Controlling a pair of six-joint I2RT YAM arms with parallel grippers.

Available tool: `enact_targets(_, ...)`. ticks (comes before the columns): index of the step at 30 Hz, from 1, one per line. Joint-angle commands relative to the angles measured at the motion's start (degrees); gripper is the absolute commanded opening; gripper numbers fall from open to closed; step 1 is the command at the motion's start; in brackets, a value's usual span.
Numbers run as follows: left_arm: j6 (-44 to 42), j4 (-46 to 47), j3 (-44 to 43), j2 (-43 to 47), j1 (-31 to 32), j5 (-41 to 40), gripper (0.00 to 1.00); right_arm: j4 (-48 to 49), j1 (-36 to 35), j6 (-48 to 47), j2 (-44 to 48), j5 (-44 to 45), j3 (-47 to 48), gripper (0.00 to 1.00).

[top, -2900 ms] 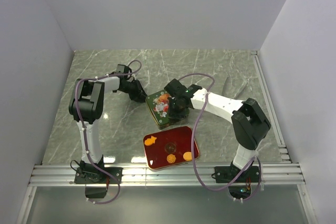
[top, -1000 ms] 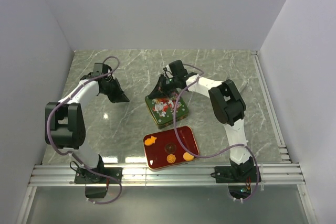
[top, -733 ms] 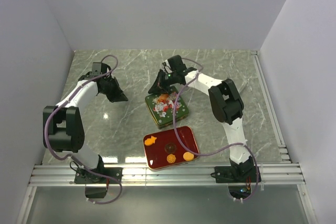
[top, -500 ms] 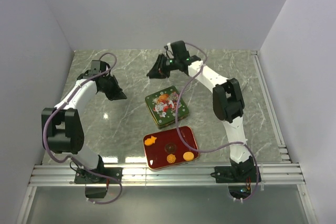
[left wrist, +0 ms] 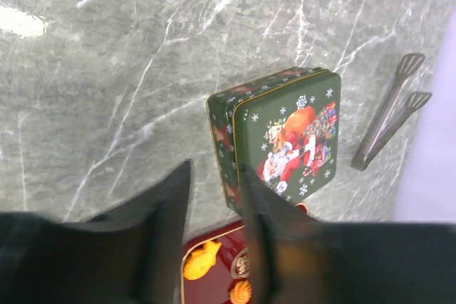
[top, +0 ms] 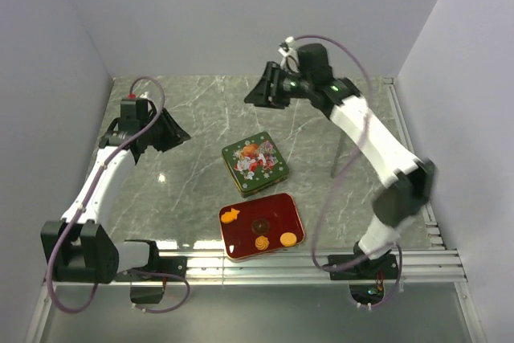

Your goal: Pack the cookies

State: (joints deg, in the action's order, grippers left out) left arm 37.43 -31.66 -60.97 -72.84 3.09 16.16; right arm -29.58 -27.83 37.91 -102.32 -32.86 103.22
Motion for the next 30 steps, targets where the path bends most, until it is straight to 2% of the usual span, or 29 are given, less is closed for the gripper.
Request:
enact_targets(1,0.9,4.5,3.1,2.7,0.2,-1.0,0.44,-2.4,-2.8,-5.5,18.2,7.8,-8.4,0.53)
enact_targets(3,0.8,5.3,3.1,1.9,0.2,-0.4,0.48,-0.9,-3.9,-5.4,24.3,10.2,-18.0,0.55)
enact_targets(4,0.8,6.0,3.1,1.8,0.2,0.0,0.54,-0.7,-5.4,-5.4,30.0,13.4,-23.7,0.56)
enact_targets(6,0.9,8.0,2.6,2.3,0.2,0.8,0.61,-0.4,-7.4,-5.7,37.5,17.0,-28.5,0.58)
enact_targets(7,0.7,8.9,2.4,2.5,0.2,1.2,0.72,-0.6,-8.4,-5.7,39.7,20.3,-31.9,0.59)
enact_targets(13,-2.7,12.2,0.3,4.7,1.1,2.4,0.99,-1.0,-11.9,-7.1,54.0,26.4,-42.3,0.63)
enact_targets(19,-2.7,14.3,-1.5,6.0,1.3,1.7,0.99,-0.6,-11.8,-6.2,66.4,36.4,-51.0,0.63)
enact_targets(23,-3.9,18.8,-0.8,7.6,3.2,1.8,0.99,-3.3,-11.9,0.7,72.0,47.3,-53.6,0.81)
enact_targets(25,-5.4,20.0,-0.2,8.4,4.1,0.2,1.00,-4.0,-11.9,0.4,72.6,48.2,-53.9,0.82)
enact_targets(30,-9.2,23.2,3.7,13.6,4.1,-12.5,1.00,-5.8,-11.8,-0.8,70.3,48.7,-52.6,0.82)
